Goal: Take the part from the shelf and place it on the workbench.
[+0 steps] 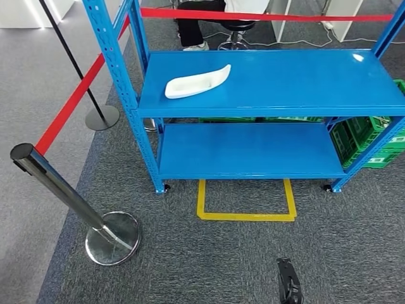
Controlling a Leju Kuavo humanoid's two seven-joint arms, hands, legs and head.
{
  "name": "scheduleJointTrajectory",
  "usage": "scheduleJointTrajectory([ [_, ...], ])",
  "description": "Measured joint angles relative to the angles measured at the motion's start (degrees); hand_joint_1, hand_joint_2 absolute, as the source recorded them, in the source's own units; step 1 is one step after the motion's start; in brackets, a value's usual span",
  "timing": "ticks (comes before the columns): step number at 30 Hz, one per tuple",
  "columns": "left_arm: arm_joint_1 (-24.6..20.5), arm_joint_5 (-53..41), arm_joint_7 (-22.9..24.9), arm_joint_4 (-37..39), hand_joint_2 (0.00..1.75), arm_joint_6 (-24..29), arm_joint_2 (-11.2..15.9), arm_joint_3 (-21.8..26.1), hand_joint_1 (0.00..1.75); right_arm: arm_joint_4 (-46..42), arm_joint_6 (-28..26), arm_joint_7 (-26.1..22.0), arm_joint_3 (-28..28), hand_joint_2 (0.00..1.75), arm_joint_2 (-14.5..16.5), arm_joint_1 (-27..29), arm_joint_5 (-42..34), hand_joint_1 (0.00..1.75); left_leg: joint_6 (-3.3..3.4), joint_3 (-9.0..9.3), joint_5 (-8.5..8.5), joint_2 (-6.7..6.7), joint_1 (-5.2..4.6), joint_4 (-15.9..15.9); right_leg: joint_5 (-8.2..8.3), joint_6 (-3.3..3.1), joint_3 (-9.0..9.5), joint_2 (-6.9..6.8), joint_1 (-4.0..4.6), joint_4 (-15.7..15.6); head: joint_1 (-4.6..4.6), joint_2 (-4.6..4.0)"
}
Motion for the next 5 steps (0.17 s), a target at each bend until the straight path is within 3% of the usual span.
scheduleJointTrajectory([
  [1,-0.03,-0.04,0.14,0.00,0.00,0.08,-0.01,0.00,0.00,0.00,0.02,-0.02,-0.14,0.00,-0.08,0.01,-0.23,0.00,-0.13,1.19,-0.83,0.52,0.00,0.00,2.94,0.02,-0.17,-0.64,0.02,-2.93,0.07,0.00],
  [2,-0.05,-0.08,0.31,0.01,0.00,0.16,0.03,0.00,0.00,0.03,0.07,-0.07,-0.31,0.00,-0.14,0.03,-0.56,0.00,-0.35,2.30,-1.70,1.05,-0.08,0.10,6.90,0.02,-0.25,-2.02,0.02,-6.14,0.22,0.00],
  [3,-0.09,-0.11,0.49,0.02,0.00,0.25,0.09,0.01,0.00,0.07,0.14,-0.15,-0.51,0.00,-0.17,0.02,-0.92,0.00,-0.59,3.16,-2.57,1.54,-0.28,0.27,9.86,-0.27,-0.22,-3.14,0.00,-8.73,0.37,0.00],
  [4,-0.14,-0.15,0.62,0.02,0.00,0.30,0.20,0.01,0.00,0.11,0.22,-0.25,-0.74,0.00,-0.18,0.00,-1.28,0.00,-0.78,3.67,-3.39,2.01,-0.50,0.38,12.02,-0.68,-0.17,-3.89,-0.01,-10.29,0.47,0.00],
  [5,-0.16,-0.16,0.68,0.03,0.00,0.30,0.28,0.01,0.00,0.15,0.26,-0.30,-0.87,0.00,-0.17,0.01,-1.45,0.00,-0.90,3.86,-3.81,2.22,-0.67,0.51,12.77,-0.94,-0.30,-4.42,-0.01,-10.79,0.56,0.00],
])
